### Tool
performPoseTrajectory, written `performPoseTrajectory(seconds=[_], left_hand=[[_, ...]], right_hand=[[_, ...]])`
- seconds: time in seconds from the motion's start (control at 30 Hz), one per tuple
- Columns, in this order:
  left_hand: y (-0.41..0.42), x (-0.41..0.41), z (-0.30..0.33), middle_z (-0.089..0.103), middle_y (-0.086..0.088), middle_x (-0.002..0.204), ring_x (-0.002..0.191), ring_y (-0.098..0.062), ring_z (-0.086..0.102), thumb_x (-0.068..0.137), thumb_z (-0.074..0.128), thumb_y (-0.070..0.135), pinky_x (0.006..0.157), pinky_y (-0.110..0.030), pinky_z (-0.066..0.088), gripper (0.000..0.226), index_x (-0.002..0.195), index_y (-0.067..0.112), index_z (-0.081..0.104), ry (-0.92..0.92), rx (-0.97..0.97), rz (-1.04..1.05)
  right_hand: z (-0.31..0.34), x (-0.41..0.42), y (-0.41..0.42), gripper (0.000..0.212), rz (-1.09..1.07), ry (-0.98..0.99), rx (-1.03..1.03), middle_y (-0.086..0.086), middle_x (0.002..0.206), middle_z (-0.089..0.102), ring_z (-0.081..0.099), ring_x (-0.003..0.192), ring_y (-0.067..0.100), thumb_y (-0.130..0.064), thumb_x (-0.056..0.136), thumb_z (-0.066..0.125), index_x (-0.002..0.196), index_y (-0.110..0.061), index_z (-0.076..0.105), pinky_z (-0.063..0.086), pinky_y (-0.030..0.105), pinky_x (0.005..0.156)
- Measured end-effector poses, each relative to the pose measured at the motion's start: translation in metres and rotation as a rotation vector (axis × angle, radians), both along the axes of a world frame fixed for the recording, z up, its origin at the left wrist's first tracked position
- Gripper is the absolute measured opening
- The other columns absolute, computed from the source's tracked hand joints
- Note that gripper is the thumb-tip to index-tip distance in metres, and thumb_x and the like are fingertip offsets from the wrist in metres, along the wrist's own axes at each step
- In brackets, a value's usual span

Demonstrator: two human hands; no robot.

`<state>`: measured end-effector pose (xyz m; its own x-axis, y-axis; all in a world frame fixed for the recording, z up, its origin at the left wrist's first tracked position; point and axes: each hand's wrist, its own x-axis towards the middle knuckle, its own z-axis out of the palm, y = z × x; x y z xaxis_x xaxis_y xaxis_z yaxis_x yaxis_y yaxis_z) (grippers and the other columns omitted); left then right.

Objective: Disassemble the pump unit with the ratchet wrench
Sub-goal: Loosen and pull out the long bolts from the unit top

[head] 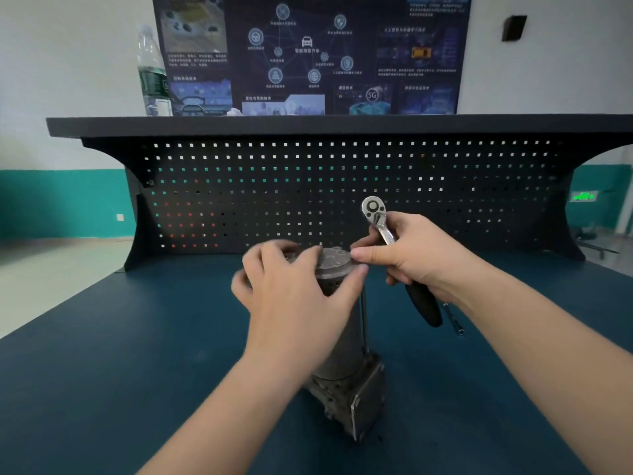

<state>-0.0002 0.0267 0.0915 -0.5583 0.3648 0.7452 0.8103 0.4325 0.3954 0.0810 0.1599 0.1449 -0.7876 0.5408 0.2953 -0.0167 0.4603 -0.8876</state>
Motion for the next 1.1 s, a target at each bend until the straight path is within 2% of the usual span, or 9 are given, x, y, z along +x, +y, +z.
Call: performPoseTrajectory(seconds=[0.1,0.17,0.23,0.37,0.5,0.63,0.73,0.87,1.1], left_hand=[[-0.001,-0.017,0.038,0.059,0.007,0.121,0.123,-0.014,0.044,0.081,0.049,0.064,0.105,-0.039,0.032,0.057,0.123,0.028,0.061,0.018,-0.256,-0.169],[0.005,-0.023,0.056,0.067,0.011,0.109,0.107,-0.012,0.058,0.084,0.055,0.055,0.093,-0.033,0.047,0.04,0.115,0.03,0.065,-0.117,-0.419,-0.307],[0.013,-0.024,0.06,0.07,0.015,0.097,0.097,-0.011,0.062,0.085,0.056,0.052,0.087,-0.033,0.051,0.026,0.101,0.036,0.069,-0.185,-0.487,-0.345],[0.02,-0.027,0.053,0.067,0.025,0.093,0.097,-0.007,0.059,0.081,0.057,0.058,0.086,-0.031,0.05,0.018,0.091,0.049,0.069,-0.229,-0.413,-0.318],[0.027,-0.028,0.052,0.066,0.028,0.081,0.089,-0.007,0.059,0.079,0.057,0.059,0.07,-0.024,0.046,0.015,0.087,0.053,0.068,-0.24,-0.349,-0.275],[0.034,-0.029,0.049,0.061,0.021,0.061,0.072,-0.006,0.056,0.085,0.05,0.057,0.057,-0.022,0.035,0.024,0.079,0.043,0.067,-0.241,-0.306,-0.209],[0.035,-0.034,0.054,0.064,0.009,0.063,0.072,-0.016,0.059,0.085,0.041,0.043,0.068,-0.03,0.045,0.033,0.081,0.027,0.069,-0.403,-0.279,-0.311],[0.031,-0.034,0.058,0.072,0.018,0.093,0.101,-0.01,0.063,0.071,0.035,0.029,0.096,-0.042,0.047,0.04,0.084,0.042,0.071,-0.551,-0.2,-0.445],[0.028,-0.03,0.057,0.071,0.027,0.093,0.103,-0.004,0.062,0.069,0.035,0.027,0.099,-0.039,0.045,0.045,0.086,0.047,0.072,-0.572,-0.184,-0.48]], right_hand=[[-0.001,0.001,0.001,0.023,0.021,-0.002,-0.107,0.007,0.067,0.066,0.03,0.031,0.007,-0.008,0.082,0.074,0.092,0.0,0.055,0.04,0.02,0.039],[0.001,0.003,0.003,0.016,0.01,-0.017,-0.127,0.006,0.056,0.051,0.031,0.031,0.007,-0.011,0.086,0.07,0.084,-0.004,0.056,0.041,0.02,0.039],[0.007,0.008,0.008,0.014,-0.042,-0.053,-0.123,0.003,0.053,0.051,0.035,0.031,0.007,-0.01,0.091,0.063,0.086,0.002,0.057,0.043,0.02,0.04],[0.023,0.021,0.02,0.024,-0.01,-0.118,-0.117,0.004,0.051,0.051,0.04,0.032,0.008,-0.006,0.096,0.055,0.107,0.016,0.056,0.046,0.021,0.041],[0.039,0.03,0.023,0.027,0.196,-0.051,-0.173,0.001,0.05,0.052,0.04,0.032,0.006,-0.007,0.093,0.055,0.12,-0.008,0.059,0.047,0.022,0.043],[0.043,0.032,0.025,0.043,0.417,-0.067,-0.437,-0.002,0.049,0.045,0.033,0.027,0.002,-0.014,0.076,0.058,0.119,-0.02,0.061,0.042,0.019,0.039],[0.043,0.028,0.024,0.038,0.467,-0.08,-0.527,-0.004,0.048,0.043,0.031,0.025,0.0,-0.014,0.08,0.055,0.118,-0.018,0.06,0.039,0.016,0.037],[0.042,0.022,0.024,0.028,0.409,-0.094,-0.511,-0.002,0.049,0.042,0.03,0.025,0.001,-0.009,0.095,0.046,0.119,-0.016,0.059,0.038,0.017,0.036],[0.048,0.025,0.023,0.028,0.374,-0.159,-0.494,-0.003,0.05,0.041,0.028,0.025,0.001,-0.01,0.095,0.047,0.119,-0.017,0.06,0.037,0.017,0.036]])
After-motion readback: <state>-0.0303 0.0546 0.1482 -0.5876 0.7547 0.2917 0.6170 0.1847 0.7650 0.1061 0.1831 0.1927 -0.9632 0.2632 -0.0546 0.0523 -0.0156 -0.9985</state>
